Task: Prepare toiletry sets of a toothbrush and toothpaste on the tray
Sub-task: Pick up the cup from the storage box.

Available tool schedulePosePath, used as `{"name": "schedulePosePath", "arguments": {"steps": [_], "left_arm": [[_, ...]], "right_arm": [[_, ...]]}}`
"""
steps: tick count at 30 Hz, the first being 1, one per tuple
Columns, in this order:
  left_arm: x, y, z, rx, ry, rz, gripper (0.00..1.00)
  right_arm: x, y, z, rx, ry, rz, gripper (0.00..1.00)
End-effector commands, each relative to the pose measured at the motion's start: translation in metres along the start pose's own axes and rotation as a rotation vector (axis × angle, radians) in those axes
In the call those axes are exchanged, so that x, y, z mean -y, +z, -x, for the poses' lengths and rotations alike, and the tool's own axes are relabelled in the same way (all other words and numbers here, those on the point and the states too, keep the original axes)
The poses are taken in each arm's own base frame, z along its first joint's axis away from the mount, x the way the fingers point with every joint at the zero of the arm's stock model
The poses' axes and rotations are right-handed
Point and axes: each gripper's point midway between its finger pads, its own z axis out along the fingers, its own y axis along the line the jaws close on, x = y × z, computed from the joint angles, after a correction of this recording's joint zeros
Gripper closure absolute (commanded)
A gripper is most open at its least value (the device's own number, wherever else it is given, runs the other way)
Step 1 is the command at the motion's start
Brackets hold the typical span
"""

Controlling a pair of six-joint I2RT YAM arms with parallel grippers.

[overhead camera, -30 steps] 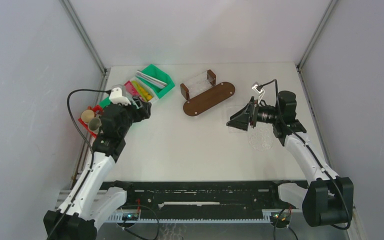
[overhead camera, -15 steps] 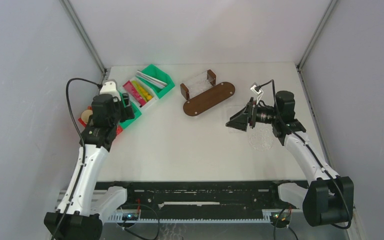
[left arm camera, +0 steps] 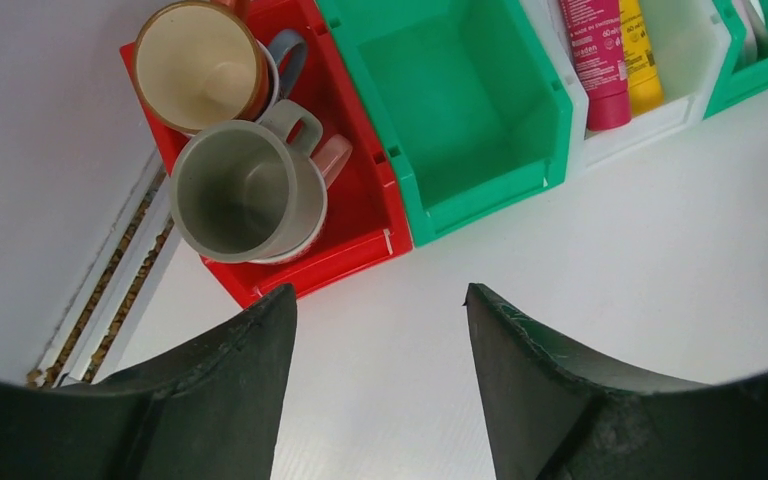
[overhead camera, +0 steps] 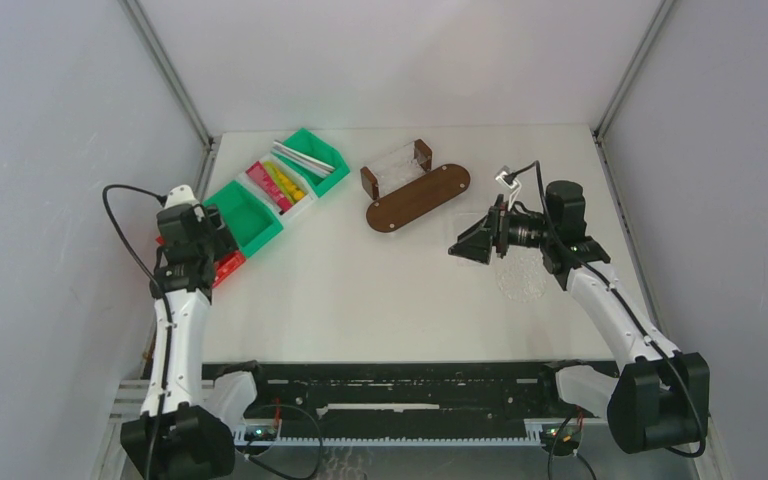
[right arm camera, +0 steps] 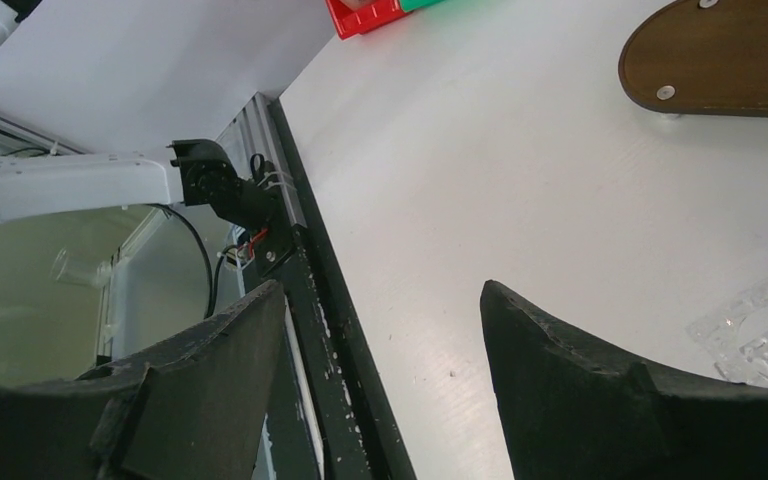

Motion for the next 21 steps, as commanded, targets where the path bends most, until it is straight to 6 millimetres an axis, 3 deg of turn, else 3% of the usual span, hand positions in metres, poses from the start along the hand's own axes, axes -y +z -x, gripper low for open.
{"name": "schedulePosePath", "arguments": {"steps": [1, 6, 12, 17, 21], "left_arm": [[0.003, 0.011, 0.022, 0.036, -0.067, -0.027, 0.33], [0.0, 0.034, 0.029, -0.035, -0.1, 0.007, 0.38], [-0.028, 0.045, 0.04, -0.033, -0.115, 0.153, 0.39], [-0.033, 0.057, 0.039, -0.037, -0.137, 0.127, 0.39], [-0.032, 0.076, 0.028, -0.102, -0.191, 0.046, 0.47]], "right_arm": [[-0.008, 0.001, 0.018, 0.022, -0.091, 0.005, 0.2], [-0.008, 0.002, 0.017, 0.017, -0.095, 0.007, 0.21], [-0.007, 0.002, 0.016, 0.013, -0.1, -0.003, 0.21], [-0.007, 0.004, 0.015, 0.007, -0.097, 0.001, 0.21], [-0.007, 0.004, 0.015, 0.008, -0.102, 0.002, 0.21]]}}
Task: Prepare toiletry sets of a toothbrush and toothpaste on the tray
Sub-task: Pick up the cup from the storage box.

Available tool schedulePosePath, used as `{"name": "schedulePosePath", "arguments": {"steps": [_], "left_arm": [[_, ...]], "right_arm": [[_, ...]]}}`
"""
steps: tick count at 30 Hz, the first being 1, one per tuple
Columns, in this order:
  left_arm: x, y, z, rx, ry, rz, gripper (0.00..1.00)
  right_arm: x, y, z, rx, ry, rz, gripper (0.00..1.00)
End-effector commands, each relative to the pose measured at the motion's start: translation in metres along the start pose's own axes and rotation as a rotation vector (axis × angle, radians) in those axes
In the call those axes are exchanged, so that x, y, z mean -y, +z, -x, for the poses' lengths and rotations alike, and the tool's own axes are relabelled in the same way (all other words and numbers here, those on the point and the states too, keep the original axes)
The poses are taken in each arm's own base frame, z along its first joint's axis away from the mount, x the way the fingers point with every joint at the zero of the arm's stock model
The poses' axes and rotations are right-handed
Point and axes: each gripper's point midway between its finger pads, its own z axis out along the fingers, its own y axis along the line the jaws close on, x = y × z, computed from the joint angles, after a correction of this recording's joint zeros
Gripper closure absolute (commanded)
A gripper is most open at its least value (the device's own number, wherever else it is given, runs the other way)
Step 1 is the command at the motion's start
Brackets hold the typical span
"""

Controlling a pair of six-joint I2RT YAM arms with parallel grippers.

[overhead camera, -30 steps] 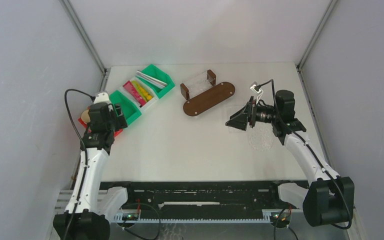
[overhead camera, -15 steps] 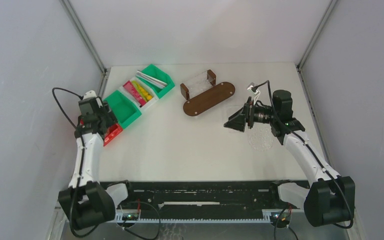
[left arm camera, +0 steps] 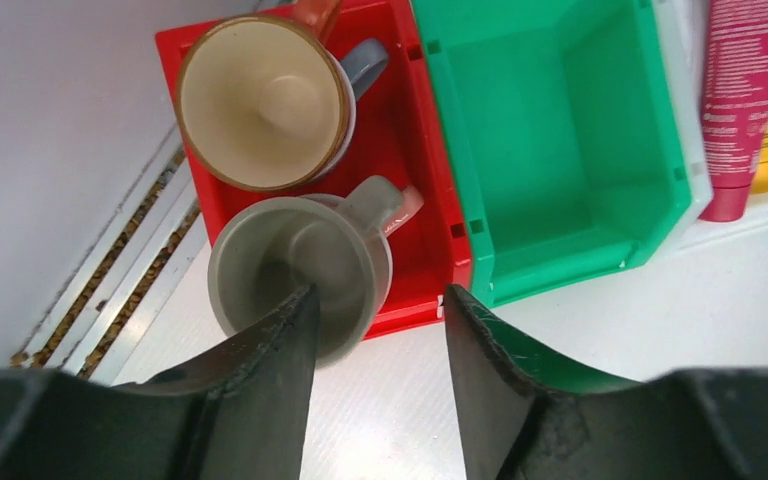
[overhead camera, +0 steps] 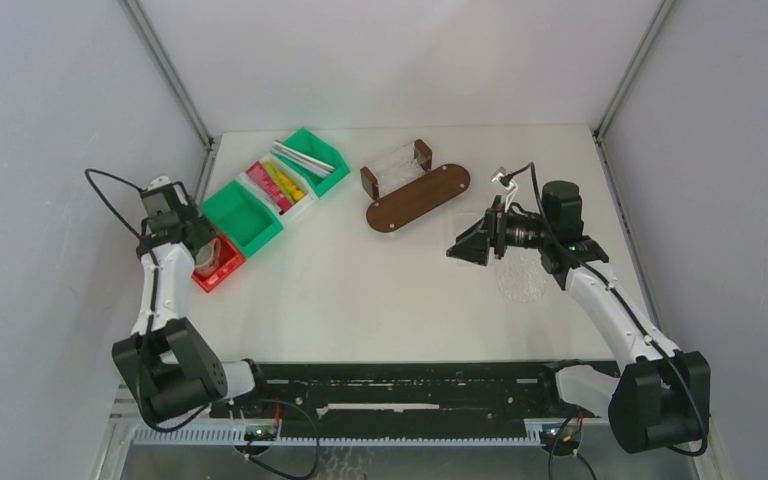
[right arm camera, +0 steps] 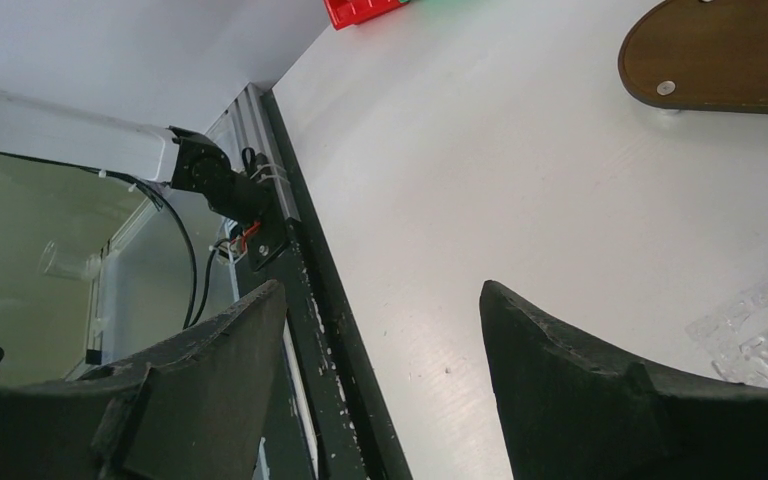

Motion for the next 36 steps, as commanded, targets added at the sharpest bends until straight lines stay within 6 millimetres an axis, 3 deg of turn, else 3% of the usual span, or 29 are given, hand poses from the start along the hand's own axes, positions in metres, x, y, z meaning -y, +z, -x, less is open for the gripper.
{"name": "schedulePosePath", "arguments": {"steps": [1, 7, 18, 36], "left_arm": [[0.006, 0.012, 0.025, 0.017, -0.071, -0.089, 0.48], [0.003, 0.022, 0.016, -0.029, -0.077, -0.083, 0.61], [0.004, 0.021, 0.017, -0.04, -0.073, -0.088, 0.99], [0.031, -0.028, 0.041, 0.117, 0.072, -0.098, 1.0]], "right_arm": [[-0.007, 0.0, 0.018, 0.025, -0.084, 0.01, 0.21], [-0.008, 0.001, 0.018, 0.024, -0.085, 0.014, 0.21], [-0.008, 0.001, 0.017, 0.019, -0.088, 0.014, 0.21], [-0.006, 0.002, 0.016, 0.015, -0.09, 0.013, 0.22]]}}
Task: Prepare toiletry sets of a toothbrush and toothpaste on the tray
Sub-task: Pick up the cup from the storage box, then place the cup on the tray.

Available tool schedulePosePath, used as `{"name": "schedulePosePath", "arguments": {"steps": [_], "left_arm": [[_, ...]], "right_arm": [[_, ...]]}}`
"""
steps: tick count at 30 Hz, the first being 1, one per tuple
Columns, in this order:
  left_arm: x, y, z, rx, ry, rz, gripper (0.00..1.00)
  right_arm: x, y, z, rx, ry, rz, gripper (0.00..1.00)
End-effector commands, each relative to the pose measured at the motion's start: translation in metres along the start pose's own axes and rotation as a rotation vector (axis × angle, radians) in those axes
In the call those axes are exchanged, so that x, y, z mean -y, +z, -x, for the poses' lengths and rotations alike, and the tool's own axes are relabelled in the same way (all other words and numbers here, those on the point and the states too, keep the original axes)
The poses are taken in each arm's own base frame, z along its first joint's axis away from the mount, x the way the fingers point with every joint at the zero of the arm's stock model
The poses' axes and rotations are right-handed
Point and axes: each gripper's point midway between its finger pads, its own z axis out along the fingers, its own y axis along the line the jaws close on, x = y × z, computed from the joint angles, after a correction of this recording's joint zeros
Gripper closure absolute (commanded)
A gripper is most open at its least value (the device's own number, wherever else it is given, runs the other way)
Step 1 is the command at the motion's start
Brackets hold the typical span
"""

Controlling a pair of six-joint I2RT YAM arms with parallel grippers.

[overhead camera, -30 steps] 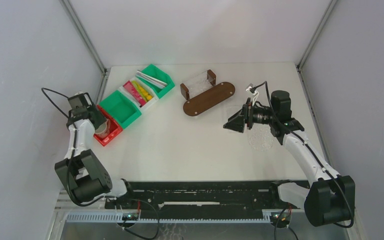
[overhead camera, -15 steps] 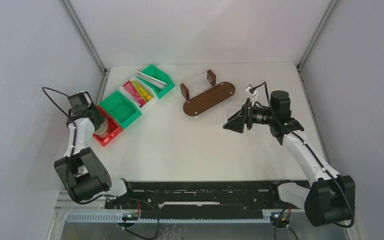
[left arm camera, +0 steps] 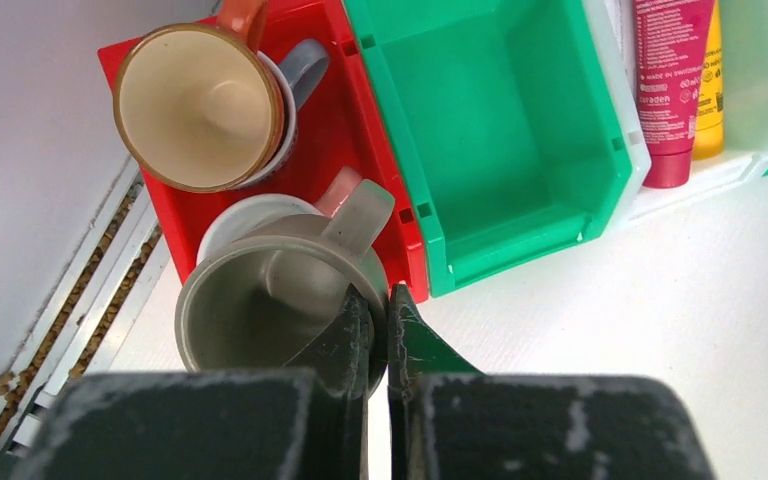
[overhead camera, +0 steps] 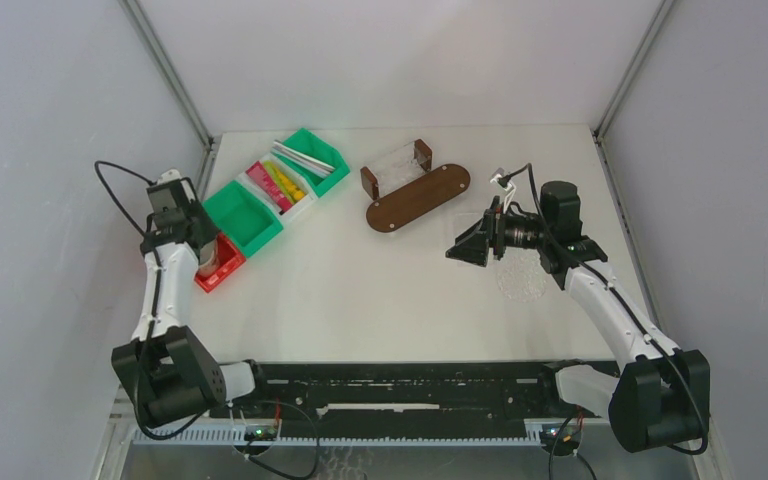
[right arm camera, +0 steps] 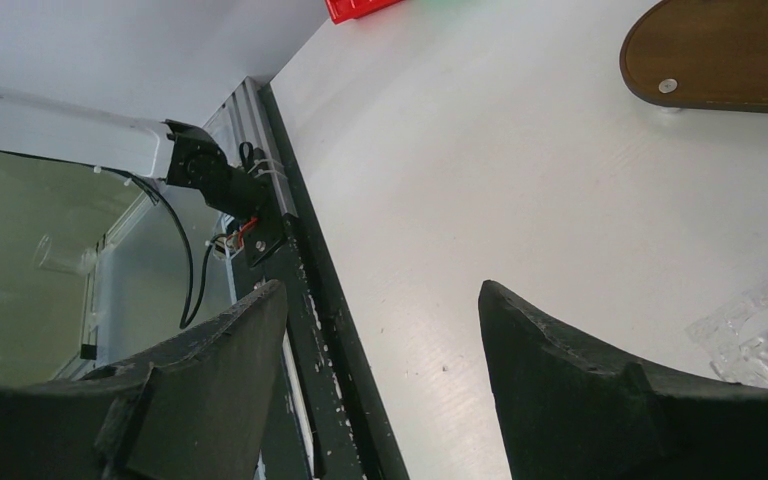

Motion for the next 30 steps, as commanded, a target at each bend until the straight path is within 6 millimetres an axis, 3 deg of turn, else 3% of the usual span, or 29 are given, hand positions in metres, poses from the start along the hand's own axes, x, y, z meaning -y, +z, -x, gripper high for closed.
{"name": "schedulePosePath", "arguments": {"steps": [1, 4, 8, 12, 17, 23, 30], "left_arm": [[0.019, -0.029, 0.043, 0.147, 0.052, -0.045, 1.0], [0.051, -0.046, 0.042, 0.167, 0.108, -0.149, 1.0], [0.11, -0.077, 0.031, 0.181, 0.214, -0.37, 1.0], [0.176, -0.118, 0.005, 0.186, 0.336, -0.625, 1.0], [0.243, -0.171, -0.03, 0.246, 0.473, -0.913, 1.0], [0.295, -0.219, -0.087, 0.245, 0.638, -1.183, 1.0], [0.322, -0.263, -0.145, 0.134, 0.783, -1.413, 1.0]], "right_arm": [[-0.006, 0.001, 0.019, 0.025, -0.081, 0.01, 0.22], [-0.007, 0.001, 0.019, 0.023, -0.088, 0.014, 0.22], [-0.009, 0.001, 0.017, 0.015, -0.115, 0.029, 0.22], [-0.009, 0.003, 0.014, 0.006, -0.154, 0.035, 0.22], [-0.018, 0.003, 0.011, -0.016, -0.245, 0.075, 0.21], [-0.03, 0.0, -0.011, -0.07, -0.427, 0.173, 0.28], [-0.024, 0.004, -0.04, -0.172, -0.642, 0.167, 0.27]]}}
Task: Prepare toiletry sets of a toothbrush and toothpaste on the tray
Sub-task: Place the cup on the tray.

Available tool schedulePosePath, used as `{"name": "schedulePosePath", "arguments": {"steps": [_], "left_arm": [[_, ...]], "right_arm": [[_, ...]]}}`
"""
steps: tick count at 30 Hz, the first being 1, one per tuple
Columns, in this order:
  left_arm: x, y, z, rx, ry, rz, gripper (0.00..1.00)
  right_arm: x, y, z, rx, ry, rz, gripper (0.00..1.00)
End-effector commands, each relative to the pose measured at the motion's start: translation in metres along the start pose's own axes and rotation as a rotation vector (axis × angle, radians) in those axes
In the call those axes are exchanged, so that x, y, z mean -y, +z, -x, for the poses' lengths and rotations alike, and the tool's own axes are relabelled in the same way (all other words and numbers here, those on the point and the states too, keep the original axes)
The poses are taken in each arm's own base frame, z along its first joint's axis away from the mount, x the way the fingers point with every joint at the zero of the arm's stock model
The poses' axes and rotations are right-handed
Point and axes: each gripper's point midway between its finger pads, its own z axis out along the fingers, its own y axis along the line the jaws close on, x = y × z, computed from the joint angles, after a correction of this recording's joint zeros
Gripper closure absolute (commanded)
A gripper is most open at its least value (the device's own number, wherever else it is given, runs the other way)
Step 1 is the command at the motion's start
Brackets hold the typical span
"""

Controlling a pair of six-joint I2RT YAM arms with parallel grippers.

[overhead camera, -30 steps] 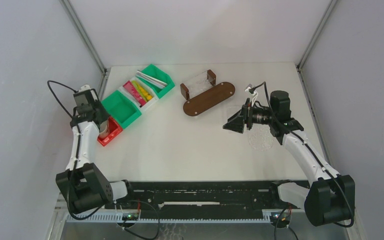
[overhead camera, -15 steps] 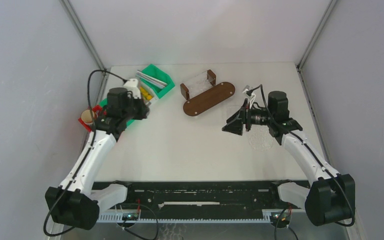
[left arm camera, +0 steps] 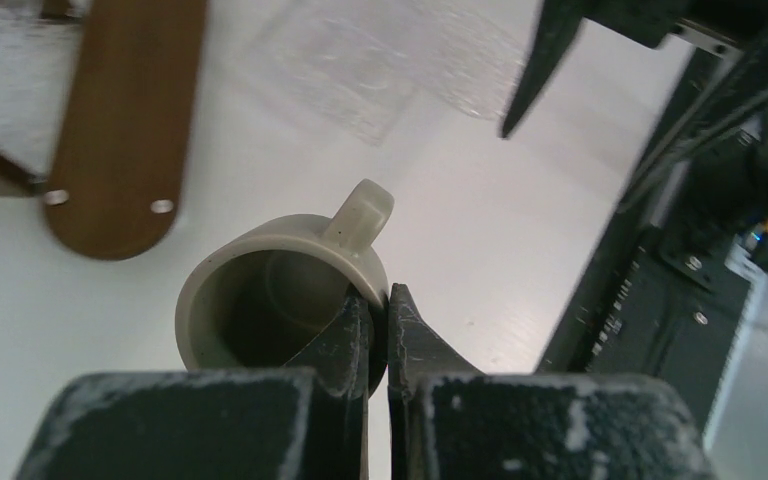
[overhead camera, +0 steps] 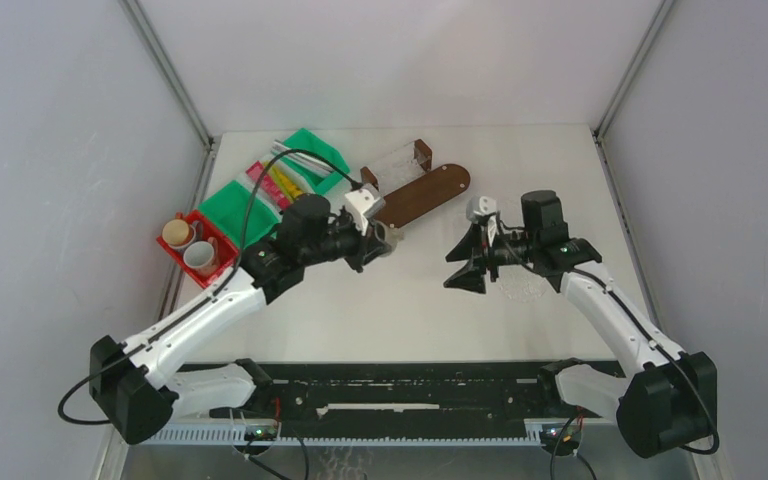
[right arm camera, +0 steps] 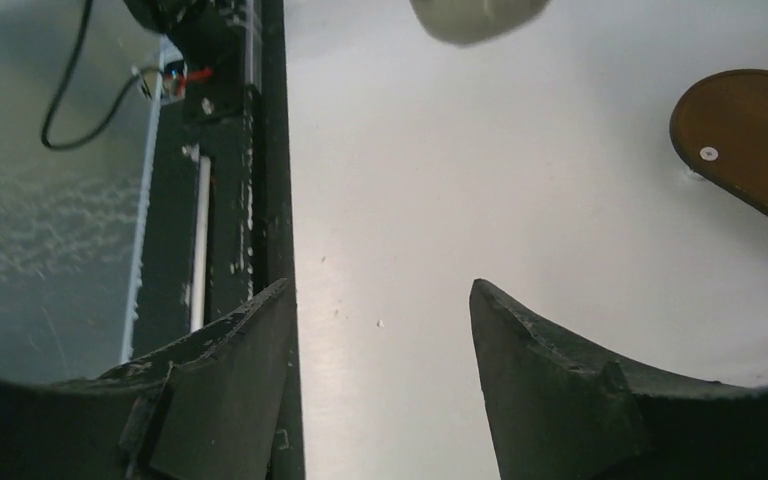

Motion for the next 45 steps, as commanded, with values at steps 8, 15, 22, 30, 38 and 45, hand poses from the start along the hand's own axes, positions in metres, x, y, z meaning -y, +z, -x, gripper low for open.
{"name": "schedulePosePath", "arguments": {"steps": [8, 15, 22, 30, 38, 45], "left_arm": [[0.085, 0.029, -0.002, -0.066, -0.041, -0.353, 1.0], [0.1, 0.044, -0.018, -0.146, -0.104, -0.414, 1.0], [0.111, 0.052, -0.02, -0.17, -0.106, -0.449, 1.0], [0.11, 0.056, -0.029, -0.223, -0.107, -0.429, 1.0], [0.104, 0.061, -0.04, -0.287, -0.096, -0.367, 1.0], [0.103, 0.064, -0.043, -0.327, -0.066, -0.325, 1.0]], "right_arm": [[-0.001, 0.012, -0.023, -0.152, -0.273, 0.008, 0.23], [0.007, 0.014, -0.033, -0.199, -0.297, -0.023, 0.24], [0.004, 0.027, -0.046, -0.26, -0.31, 0.001, 0.33], [-0.001, 0.035, -0.047, -0.282, -0.32, 0.008, 0.44], [0.001, 0.036, -0.044, -0.282, -0.312, -0.012, 0.52], [-0.001, 0.042, -0.047, -0.309, -0.301, -0.005, 0.65]]}}
